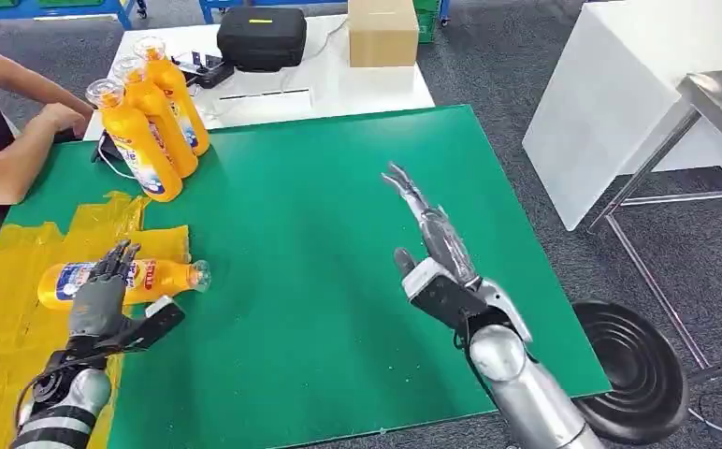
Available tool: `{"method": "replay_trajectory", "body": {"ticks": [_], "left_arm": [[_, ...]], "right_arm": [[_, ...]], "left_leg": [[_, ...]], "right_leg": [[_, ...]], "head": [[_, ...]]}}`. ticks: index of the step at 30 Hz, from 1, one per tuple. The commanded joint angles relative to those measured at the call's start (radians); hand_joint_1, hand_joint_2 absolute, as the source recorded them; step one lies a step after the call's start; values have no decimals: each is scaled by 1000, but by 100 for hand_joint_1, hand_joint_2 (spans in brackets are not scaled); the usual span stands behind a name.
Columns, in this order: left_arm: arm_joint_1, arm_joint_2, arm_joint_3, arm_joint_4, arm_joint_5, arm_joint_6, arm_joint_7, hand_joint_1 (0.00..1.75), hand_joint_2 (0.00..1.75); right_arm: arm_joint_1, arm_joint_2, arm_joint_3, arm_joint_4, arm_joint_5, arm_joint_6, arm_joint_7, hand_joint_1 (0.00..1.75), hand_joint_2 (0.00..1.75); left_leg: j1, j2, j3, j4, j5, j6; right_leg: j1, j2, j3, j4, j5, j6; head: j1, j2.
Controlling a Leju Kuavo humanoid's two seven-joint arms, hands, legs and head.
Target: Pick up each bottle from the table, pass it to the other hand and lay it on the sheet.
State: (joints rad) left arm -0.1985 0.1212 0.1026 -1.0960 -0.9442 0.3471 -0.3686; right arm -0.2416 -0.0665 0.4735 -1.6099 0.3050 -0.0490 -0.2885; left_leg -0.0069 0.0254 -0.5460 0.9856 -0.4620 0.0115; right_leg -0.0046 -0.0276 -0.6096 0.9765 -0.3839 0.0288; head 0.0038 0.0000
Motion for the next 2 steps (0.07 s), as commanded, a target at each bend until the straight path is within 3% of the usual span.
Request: {"method": "replay_trajectory", "body": {"ticks": [1,2], "left_arm": [[83,-178,54,-327,224,-176,-30,0,0],[78,-175,56,-314,227,-177,-29,0,0]], "right_arm": [[127,58,-39,-85,55,-44,-25,0,0],[121,60,-43,-78,54,-44,-24,0,0]], "left_leg": [[1,-2,1,1,-3,0],[2,-1,3,1,-5,0]], "right_leg": [[1,1,2,-1,-2,1],[1,4,4,-1,-3,1]], "head": [[0,0],[0,0]]}}
